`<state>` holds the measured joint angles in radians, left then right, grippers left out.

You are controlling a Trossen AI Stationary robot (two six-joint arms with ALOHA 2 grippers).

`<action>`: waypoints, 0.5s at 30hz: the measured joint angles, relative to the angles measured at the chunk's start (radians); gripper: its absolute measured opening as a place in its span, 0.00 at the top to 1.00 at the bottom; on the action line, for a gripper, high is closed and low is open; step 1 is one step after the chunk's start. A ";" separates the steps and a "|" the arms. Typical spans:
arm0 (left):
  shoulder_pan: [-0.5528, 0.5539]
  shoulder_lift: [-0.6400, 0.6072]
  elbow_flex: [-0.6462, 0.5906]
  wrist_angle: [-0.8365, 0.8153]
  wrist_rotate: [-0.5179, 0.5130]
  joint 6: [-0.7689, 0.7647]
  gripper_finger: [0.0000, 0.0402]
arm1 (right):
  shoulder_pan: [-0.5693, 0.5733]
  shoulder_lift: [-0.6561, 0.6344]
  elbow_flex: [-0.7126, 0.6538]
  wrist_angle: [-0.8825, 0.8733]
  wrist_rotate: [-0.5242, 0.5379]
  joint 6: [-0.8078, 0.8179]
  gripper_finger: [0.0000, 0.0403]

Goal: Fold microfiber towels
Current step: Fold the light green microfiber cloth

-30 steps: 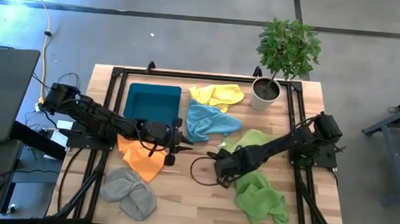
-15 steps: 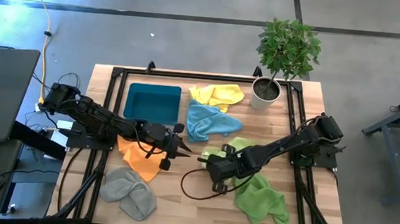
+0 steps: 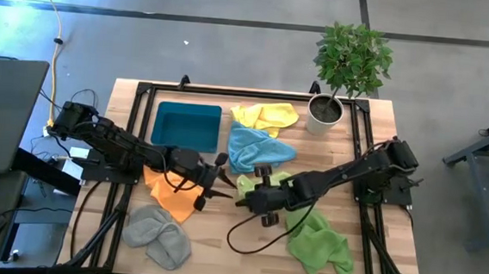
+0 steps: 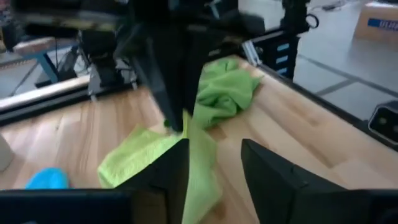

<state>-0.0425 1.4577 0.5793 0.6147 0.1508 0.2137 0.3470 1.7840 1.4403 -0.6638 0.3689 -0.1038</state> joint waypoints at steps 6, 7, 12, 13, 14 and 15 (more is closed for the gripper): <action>0.017 0.000 0.000 0.069 -0.013 0.000 0.61 | -0.034 0.000 0.000 0.044 -0.005 -0.090 1.00; 0.019 0.000 0.000 0.072 -0.003 0.000 0.61 | -0.035 0.000 0.000 0.045 -0.006 -0.104 1.00; 0.023 0.017 0.001 0.076 -0.004 0.000 0.61 | -0.039 0.000 0.000 0.056 -0.005 -0.177 1.00; 0.024 0.025 0.000 0.079 -0.005 0.000 0.61 | -0.039 0.000 0.000 0.062 -0.003 -0.194 1.00; 0.024 0.031 0.001 0.086 -0.005 0.000 0.61 | -0.039 0.000 0.000 0.071 -0.002 -0.216 1.00; 0.024 0.038 0.004 0.090 -0.005 0.000 0.61 | -0.039 0.000 0.000 0.079 -0.002 -0.236 1.00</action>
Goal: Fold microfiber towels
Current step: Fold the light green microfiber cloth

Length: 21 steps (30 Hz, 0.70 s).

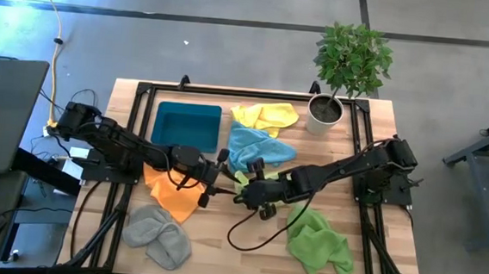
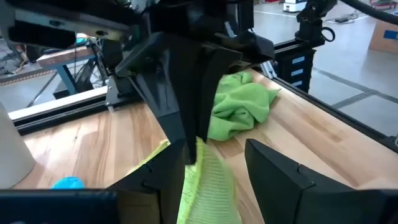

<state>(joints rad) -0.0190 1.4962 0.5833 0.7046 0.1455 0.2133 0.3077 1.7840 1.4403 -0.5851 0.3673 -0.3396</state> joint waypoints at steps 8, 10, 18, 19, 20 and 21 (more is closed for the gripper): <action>-0.008 0.067 0.062 -0.018 -0.006 -0.018 0.61 | 0.002 0.000 0.021 -0.022 0.020 -0.055 1.00; -0.012 0.066 0.070 -0.042 -0.009 -0.019 0.61 | 0.008 0.000 0.040 -0.065 0.040 -0.040 1.00; -0.031 0.062 0.067 -0.141 0.019 -0.063 0.61 | 0.028 -0.001 0.142 -0.202 0.157 -0.043 1.00; -0.034 0.062 0.067 -0.156 0.021 -0.064 0.61 | 0.030 -0.001 0.156 -0.222 0.167 -0.042 1.00; -0.037 0.062 0.067 -0.169 0.029 -0.066 0.61 | 0.031 -0.001 0.170 -0.246 0.178 -0.038 1.00; -0.041 0.062 0.067 -0.175 0.041 -0.074 0.61 | 0.031 -0.001 0.182 -0.265 0.185 -0.034 1.00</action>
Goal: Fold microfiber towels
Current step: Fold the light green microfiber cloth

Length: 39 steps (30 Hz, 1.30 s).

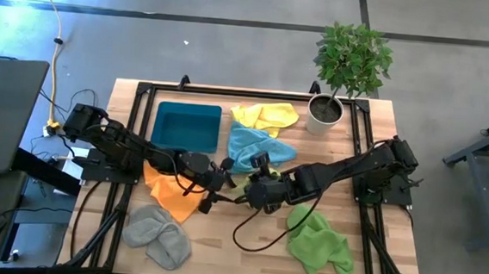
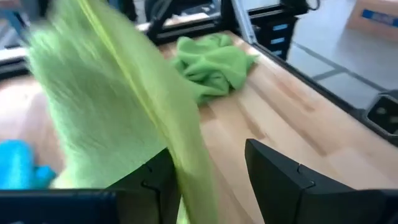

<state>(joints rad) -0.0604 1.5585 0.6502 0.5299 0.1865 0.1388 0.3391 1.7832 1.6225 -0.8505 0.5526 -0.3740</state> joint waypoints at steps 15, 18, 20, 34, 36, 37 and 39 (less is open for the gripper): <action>-0.050 0.000 0.000 -0.074 0.014 -0.172 0.61 | -0.001 0.000 0.027 -0.173 -0.004 0.130 1.00; -0.042 0.000 0.000 -0.095 0.006 -0.192 0.61 | -0.001 0.000 0.027 -0.175 -0.003 0.149 1.00; -0.042 0.000 0.000 -0.106 -0.017 -0.195 0.64 | -0.001 0.000 0.027 -0.175 -0.003 0.149 1.00; -0.042 0.000 0.000 -0.154 -0.152 -0.241 0.99 | -0.001 0.000 0.027 -0.176 -0.086 0.388 0.96; -0.041 0.000 0.000 -0.158 -0.154 -0.250 0.99 | -0.001 0.000 0.025 -0.177 -0.097 0.445 0.92; -0.039 0.000 0.000 -0.160 -0.156 -0.254 0.99 | -0.001 0.000 0.018 -0.174 -0.099 0.475 0.89; -0.037 0.000 0.000 -0.167 -0.157 -0.272 1.00 | -0.001 0.000 -0.008 -0.178 -0.099 0.534 0.81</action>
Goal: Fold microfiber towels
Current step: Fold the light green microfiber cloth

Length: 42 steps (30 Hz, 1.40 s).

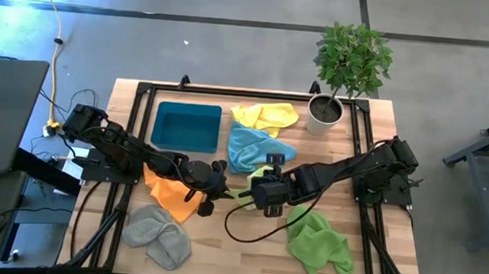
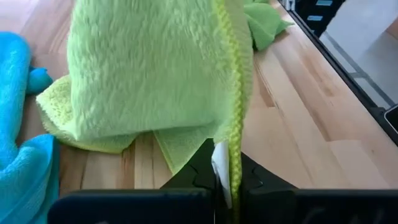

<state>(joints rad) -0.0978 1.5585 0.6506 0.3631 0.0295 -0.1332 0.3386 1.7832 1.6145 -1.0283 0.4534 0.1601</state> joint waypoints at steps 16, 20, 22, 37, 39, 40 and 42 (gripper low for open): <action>0.002 0.000 0.000 -0.293 -0.070 -0.031 1.00 | -0.006 0.000 -0.545 0.696 0.016 0.064 0.69; 0.002 0.000 0.000 -0.323 -0.108 -0.032 1.00 | -0.020 0.000 -0.617 0.869 0.018 0.057 0.69; 0.002 0.000 0.000 -0.327 -0.115 -0.032 1.00 | -0.026 0.000 -0.641 0.908 0.019 0.057 0.69; 0.013 0.000 0.000 -0.337 -0.146 -0.056 1.00 | -0.094 -0.200 -0.811 0.896 0.096 -0.009 0.69; 0.013 0.000 0.000 -0.337 -0.158 -0.058 1.00 | -0.108 -0.225 -0.905 1.083 0.048 -0.003 0.69; 0.013 0.000 0.000 -0.337 -0.163 -0.057 1.00 | -0.111 -0.234 -0.946 1.199 0.009 -0.004 0.69; 0.013 0.000 0.000 -0.337 -0.174 -0.055 1.00 | -0.110 -0.238 -1.014 1.428 -0.069 -0.010 0.69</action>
<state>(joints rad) -0.0853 1.5585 0.6510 0.0266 -0.1441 -0.1886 0.2285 1.5448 0.6005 0.3993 0.3842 0.1496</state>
